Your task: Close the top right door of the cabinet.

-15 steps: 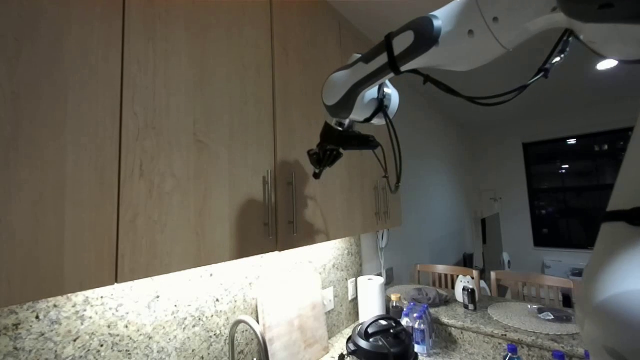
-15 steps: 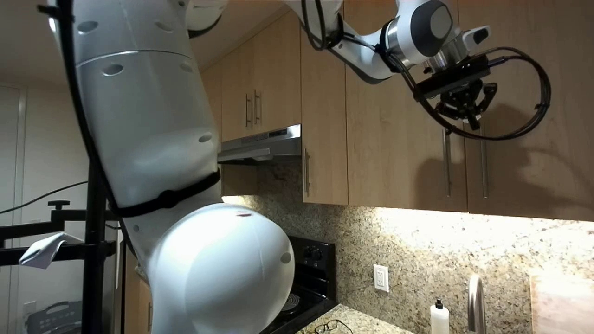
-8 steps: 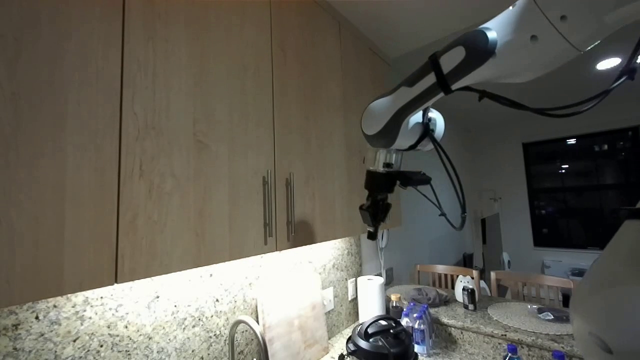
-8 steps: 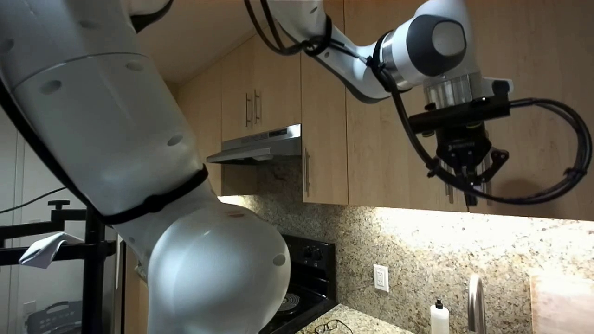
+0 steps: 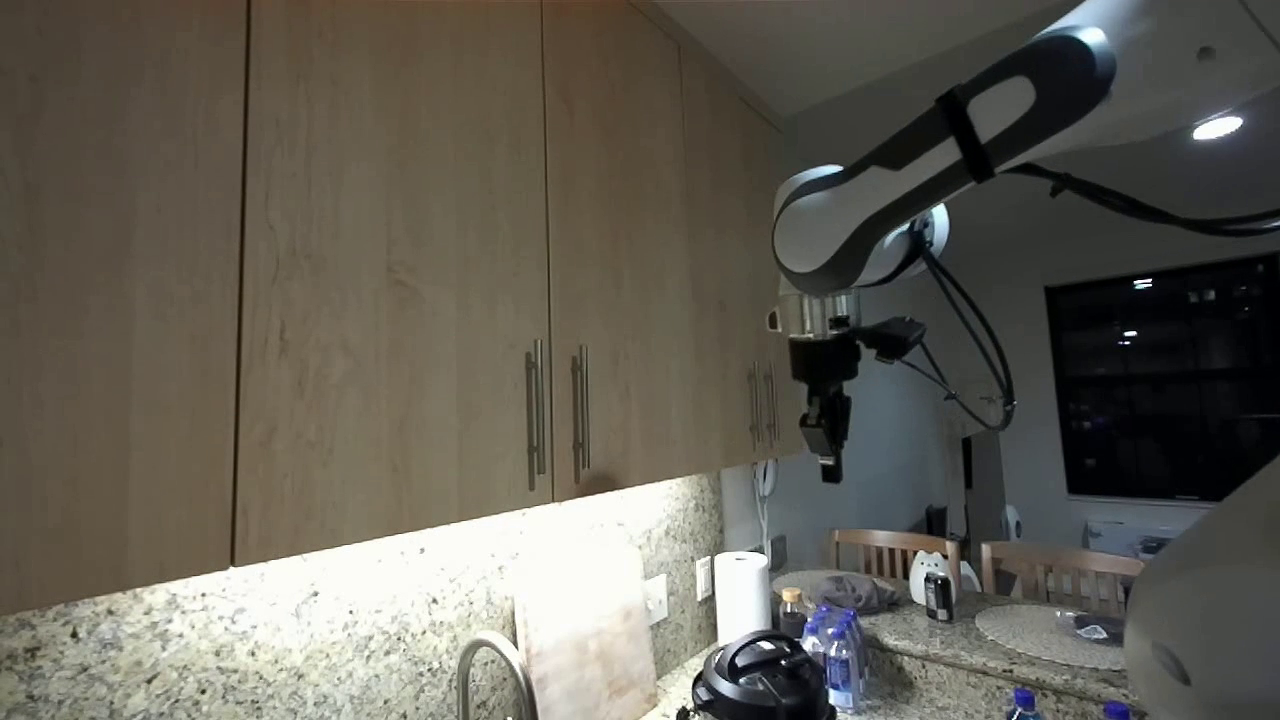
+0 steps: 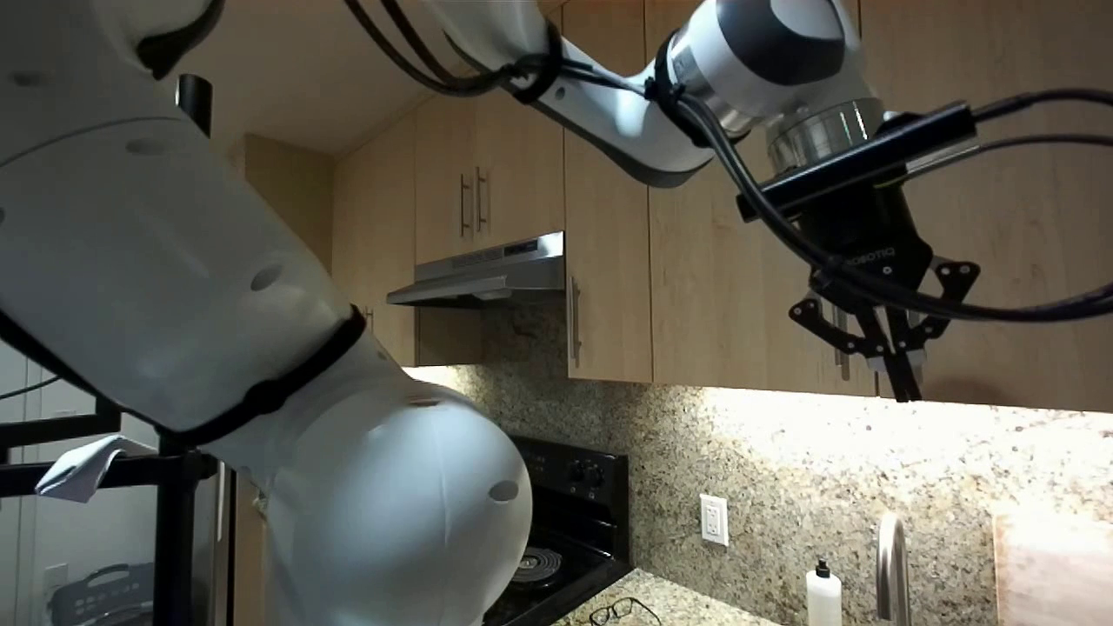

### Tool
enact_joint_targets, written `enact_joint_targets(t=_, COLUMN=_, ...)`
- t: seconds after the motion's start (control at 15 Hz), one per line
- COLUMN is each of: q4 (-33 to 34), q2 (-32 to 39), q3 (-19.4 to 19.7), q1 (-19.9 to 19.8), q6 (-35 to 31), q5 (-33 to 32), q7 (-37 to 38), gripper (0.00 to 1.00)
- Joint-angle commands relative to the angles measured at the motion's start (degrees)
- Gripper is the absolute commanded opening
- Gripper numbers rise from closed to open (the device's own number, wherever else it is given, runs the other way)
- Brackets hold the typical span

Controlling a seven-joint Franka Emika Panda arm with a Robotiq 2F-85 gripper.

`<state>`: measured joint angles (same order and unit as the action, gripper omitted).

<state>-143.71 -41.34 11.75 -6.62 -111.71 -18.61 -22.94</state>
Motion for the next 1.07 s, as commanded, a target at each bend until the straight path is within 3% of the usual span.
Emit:
enact_joint_targets(t=0.0, q4=-2.1, q2=-8.3, q3=-0.1, q1=1.4, q6=6.9, q5=-0.8, q7=-5.4, gripper=0.04)
enact_joint_targets(t=0.4, q4=-1.0, q2=-15.4, q3=2.1, q1=6.4, q6=17.6, q5=1.3, q7=-9.7, gripper=0.04)
enact_joint_targets(t=0.87, q4=0.8, q2=-18.4, q3=5.6, q1=10.2, q6=17.4, q5=4.5, q7=-8.0, gripper=0.03)
enact_joint_targets(t=0.93, q4=1.0, q2=-18.6, q3=6.2, q1=10.4, q6=17.3, q5=5.3, q7=-8.0, gripper=0.29)
enact_joint_targets(t=1.0, q4=1.2, q2=-18.7, q3=6.6, q1=10.5, q6=17.1, q5=5.8, q7=-8.0, gripper=0.28)
